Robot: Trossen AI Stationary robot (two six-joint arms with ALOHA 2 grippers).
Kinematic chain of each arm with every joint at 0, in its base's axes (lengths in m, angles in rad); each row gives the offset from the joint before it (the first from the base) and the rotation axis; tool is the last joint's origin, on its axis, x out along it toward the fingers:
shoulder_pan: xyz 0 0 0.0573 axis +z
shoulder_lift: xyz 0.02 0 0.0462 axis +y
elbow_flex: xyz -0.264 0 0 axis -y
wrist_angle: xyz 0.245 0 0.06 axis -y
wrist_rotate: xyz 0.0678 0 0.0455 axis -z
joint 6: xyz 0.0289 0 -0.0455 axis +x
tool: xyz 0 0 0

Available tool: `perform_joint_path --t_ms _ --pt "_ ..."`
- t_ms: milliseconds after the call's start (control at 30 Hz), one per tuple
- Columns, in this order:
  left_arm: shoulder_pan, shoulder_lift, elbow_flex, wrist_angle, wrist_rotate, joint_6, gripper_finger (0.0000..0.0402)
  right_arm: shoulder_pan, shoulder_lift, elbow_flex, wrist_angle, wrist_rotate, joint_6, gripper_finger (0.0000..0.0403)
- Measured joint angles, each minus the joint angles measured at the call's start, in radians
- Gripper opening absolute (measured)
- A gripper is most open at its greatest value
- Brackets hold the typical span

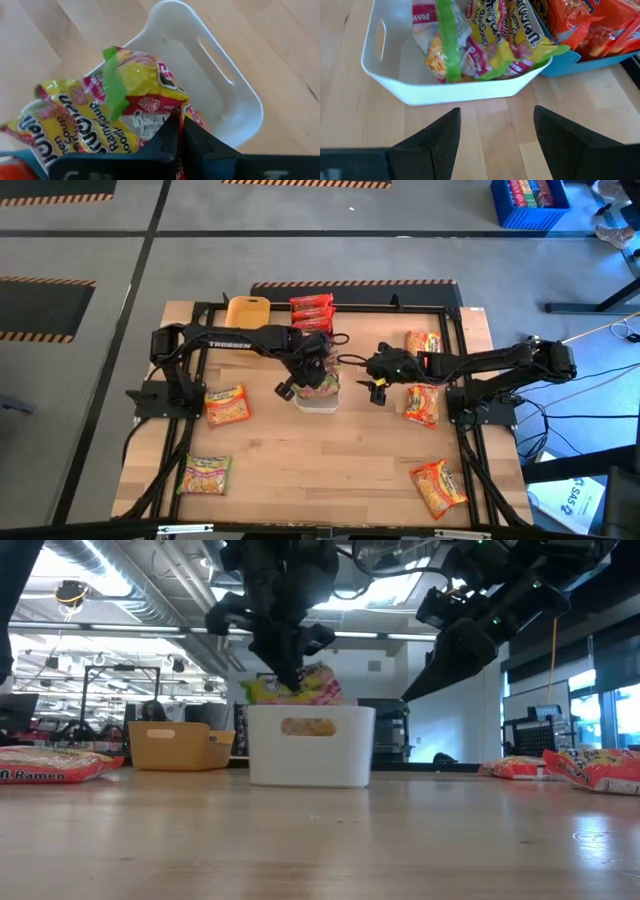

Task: Sort Maruchan noodles
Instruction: Put the top green noodle pack into the white bin

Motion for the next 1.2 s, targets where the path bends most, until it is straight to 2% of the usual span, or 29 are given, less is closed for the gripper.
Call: perform_joint_path --t_ms 433,533,900,1100,1200 --pt "0.0 -0.005 0.127 -0.143 0.008 -0.046 0.0 0.0 0.0 0.0 0.002 0.0 0.0 0.0232" --pt "0.0 -0.002 0.126 -0.138 0.042 -0.044 0.0 0.0 0.0 0.0 0.002 0.0 0.0 0.0232" --pt "0.001 0.124 0.111 -0.087 0.042 -0.025 0.0 0.0 0.0 0.0 0.002 0.002 0.0 0.0232" --pt "0.001 0.146 0.112 -0.052 -0.035 -0.033 0.0001 0.0 0.0 0.0 0.002 0.002 0.001 0.0232" --pt "0.001 0.146 0.112 -0.025 -0.087 -0.076 0.0014 0.0 0.0 0.0 0.002 0.001 0.001 0.0232"
